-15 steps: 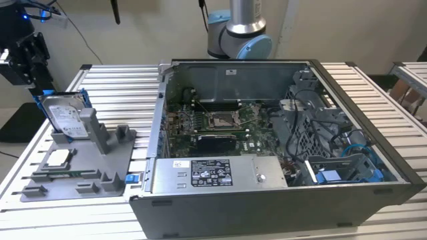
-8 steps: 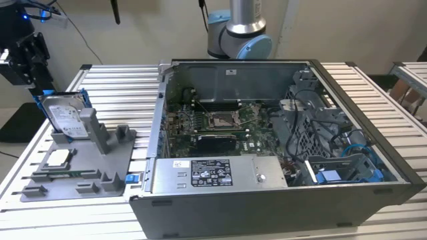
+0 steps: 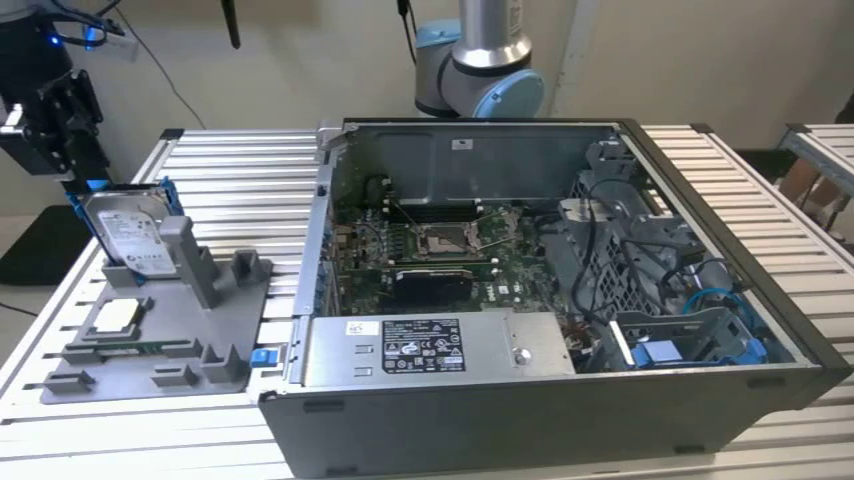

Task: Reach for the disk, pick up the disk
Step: 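Pick up the disk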

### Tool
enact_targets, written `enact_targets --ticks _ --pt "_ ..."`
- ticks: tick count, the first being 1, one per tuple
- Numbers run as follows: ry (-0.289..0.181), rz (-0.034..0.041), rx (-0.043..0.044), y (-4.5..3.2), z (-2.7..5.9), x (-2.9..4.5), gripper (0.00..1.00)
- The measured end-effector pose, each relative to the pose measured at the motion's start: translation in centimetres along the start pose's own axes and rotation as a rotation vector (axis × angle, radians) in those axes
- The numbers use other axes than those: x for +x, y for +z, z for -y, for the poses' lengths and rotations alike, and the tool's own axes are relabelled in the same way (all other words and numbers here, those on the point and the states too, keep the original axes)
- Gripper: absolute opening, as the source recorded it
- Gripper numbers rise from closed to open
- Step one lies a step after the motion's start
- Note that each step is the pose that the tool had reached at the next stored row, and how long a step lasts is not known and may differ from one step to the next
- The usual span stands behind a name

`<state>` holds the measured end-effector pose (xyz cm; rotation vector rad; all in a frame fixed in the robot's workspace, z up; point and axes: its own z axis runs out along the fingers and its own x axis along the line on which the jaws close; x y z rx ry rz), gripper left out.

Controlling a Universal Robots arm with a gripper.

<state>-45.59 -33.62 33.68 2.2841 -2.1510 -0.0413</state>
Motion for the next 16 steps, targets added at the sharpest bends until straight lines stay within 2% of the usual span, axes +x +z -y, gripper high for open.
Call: enact_targets --ticks 9,16 --pt "-0.002 0.0116 0.0009 1.60 0.03 0.00 1.00" --pt "-0.002 0.0175 0.0012 2.86 0.06 0.02 1.00"
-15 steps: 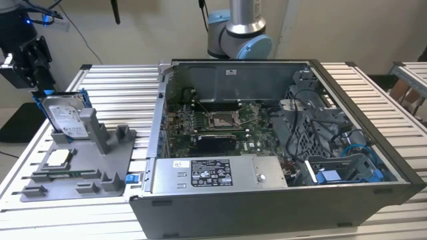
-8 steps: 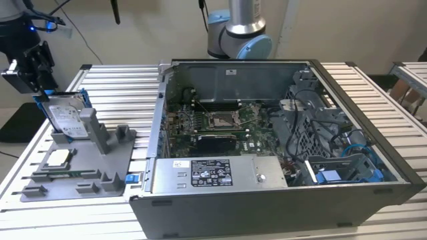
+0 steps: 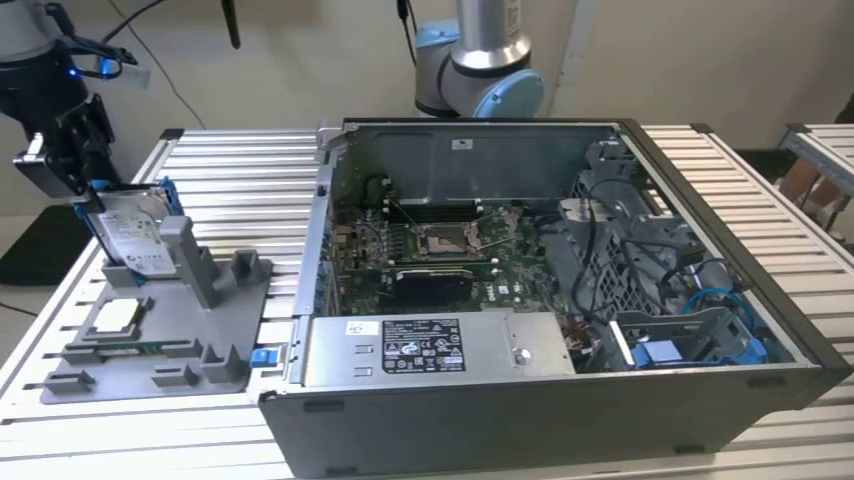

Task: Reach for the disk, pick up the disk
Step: 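Pick up the disk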

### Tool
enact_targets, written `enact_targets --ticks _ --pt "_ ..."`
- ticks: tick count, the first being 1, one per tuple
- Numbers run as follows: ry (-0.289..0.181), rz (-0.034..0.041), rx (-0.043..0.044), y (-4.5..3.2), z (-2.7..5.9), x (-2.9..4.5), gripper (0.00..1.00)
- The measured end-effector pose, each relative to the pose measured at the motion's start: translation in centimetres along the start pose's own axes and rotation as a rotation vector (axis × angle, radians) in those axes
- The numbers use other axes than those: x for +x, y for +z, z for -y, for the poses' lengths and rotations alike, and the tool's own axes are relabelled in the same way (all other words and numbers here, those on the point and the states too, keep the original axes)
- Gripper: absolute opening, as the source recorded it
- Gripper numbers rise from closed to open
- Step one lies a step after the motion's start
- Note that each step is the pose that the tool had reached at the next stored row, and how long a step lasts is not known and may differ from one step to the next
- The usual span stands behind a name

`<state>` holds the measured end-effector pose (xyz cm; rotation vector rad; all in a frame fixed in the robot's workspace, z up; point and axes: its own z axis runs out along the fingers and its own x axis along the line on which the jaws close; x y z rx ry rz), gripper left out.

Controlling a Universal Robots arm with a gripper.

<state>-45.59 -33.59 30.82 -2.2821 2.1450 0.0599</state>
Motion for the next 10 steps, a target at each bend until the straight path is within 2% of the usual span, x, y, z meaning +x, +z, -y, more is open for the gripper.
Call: enact_targets --ticks 10 --pt "0.000 0.0103 0.0007 1.81 0.04 0.06 1.00"
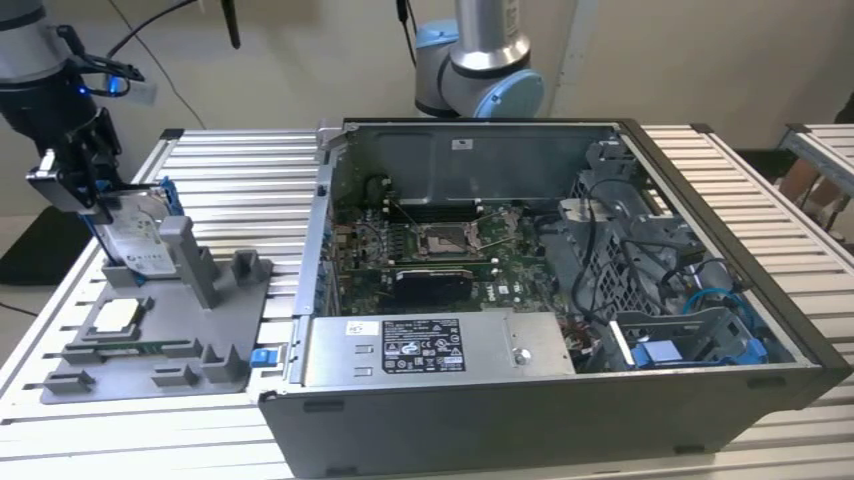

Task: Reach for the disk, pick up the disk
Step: 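Pick up the disk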

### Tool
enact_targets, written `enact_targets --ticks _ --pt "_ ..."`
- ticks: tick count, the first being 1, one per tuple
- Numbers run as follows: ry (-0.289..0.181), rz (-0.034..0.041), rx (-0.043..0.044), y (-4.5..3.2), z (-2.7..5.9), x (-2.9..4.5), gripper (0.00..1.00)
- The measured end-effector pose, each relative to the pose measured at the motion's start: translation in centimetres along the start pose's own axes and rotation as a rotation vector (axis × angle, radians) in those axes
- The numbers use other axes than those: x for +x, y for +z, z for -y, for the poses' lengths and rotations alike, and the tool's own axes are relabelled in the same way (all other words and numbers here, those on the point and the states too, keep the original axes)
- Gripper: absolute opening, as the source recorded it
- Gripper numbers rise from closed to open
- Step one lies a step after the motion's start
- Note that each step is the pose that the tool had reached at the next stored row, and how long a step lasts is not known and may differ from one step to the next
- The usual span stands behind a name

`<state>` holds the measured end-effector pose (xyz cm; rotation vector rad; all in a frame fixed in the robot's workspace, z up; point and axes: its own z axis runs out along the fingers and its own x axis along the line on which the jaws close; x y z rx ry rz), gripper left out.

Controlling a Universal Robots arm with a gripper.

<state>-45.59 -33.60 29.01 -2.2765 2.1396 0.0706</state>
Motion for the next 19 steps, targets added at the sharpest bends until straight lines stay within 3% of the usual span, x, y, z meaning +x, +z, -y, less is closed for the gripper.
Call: enact_targets --ticks 10,19 --pt "0.003 0.0186 0.0013 1.64 0.01 0.34 1.00" --pt "0.028 0.0324 0.0033 2.63 0.01 0.64 1.00"
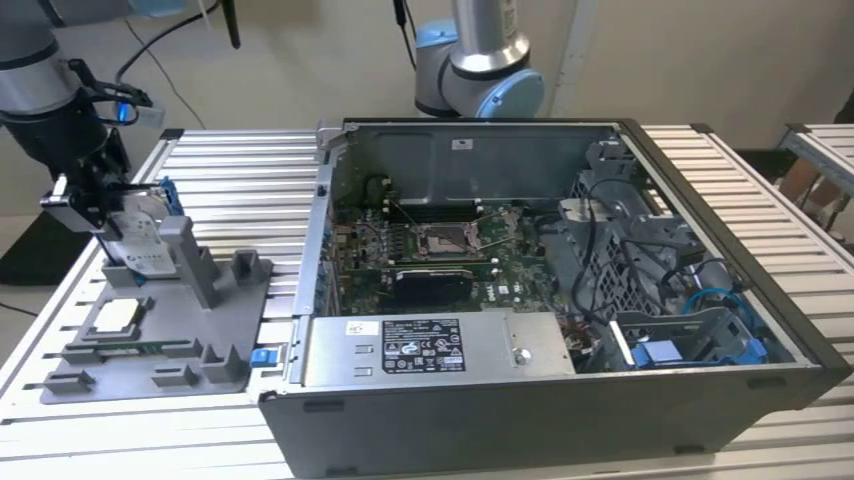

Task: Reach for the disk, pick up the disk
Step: 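Pick up the disk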

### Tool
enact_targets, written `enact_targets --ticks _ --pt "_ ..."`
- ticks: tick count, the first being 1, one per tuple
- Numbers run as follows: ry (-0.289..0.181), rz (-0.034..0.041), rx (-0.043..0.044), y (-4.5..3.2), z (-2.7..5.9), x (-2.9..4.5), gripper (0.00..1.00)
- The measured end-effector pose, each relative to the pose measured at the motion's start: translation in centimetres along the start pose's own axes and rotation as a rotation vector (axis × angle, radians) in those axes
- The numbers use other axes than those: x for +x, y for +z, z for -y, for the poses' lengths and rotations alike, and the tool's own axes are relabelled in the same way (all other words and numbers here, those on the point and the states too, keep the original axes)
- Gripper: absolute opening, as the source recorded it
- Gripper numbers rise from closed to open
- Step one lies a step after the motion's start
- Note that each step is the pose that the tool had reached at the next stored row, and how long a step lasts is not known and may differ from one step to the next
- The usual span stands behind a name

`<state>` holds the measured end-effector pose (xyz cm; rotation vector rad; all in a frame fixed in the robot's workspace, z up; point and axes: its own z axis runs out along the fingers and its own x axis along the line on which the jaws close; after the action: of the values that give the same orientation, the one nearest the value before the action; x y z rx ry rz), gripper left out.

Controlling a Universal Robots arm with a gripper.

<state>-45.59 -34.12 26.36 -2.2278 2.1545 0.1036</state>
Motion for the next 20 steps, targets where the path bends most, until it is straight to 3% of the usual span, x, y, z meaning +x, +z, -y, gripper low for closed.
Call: enact_targets --ticks 6,11,12,20 --pt "0.001 0.0211 0.0001 0.35 0.00 0.04 1.00" --pt "0.001 0.0237 0.0009 0.40 0.01 0.04 1.00" --pt "0.001 0.0238 0.0009 0.40 0.01 0.04 0.00" --pt "0.001 0.0240 0.0010 0.40 0.01 0.04 0.00"
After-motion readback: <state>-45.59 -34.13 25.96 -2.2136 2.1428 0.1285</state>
